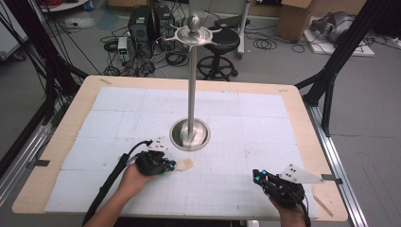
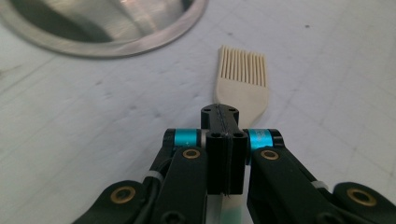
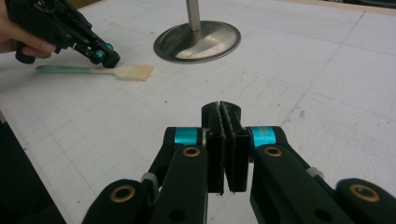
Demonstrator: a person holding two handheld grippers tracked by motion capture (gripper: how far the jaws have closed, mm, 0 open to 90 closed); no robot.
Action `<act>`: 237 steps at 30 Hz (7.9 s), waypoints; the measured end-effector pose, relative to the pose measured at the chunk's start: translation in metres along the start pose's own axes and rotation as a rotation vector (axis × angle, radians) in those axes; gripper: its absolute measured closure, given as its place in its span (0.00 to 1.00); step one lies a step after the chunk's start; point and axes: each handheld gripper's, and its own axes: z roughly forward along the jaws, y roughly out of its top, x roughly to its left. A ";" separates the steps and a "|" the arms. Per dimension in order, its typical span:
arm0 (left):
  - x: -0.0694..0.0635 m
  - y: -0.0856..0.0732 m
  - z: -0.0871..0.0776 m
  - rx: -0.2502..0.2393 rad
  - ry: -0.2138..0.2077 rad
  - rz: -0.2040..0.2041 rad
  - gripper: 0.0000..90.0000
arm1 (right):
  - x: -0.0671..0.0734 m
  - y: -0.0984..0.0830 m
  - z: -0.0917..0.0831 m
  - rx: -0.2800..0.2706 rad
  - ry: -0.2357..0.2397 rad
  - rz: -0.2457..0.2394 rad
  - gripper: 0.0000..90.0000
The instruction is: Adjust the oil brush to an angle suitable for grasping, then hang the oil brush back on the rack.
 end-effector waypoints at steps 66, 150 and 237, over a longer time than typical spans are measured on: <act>0.018 -0.065 -0.065 -0.066 0.185 -0.097 0.99 | 0.002 0.000 -0.001 0.004 0.001 0.008 0.98; -0.025 -0.055 -0.041 -0.085 0.155 -0.048 0.99 | 0.000 -0.001 -0.002 0.008 0.002 0.027 0.97; 0.023 -0.095 -0.125 -0.524 0.191 -0.155 0.25 | 0.035 0.004 0.071 0.241 0.286 -0.234 0.63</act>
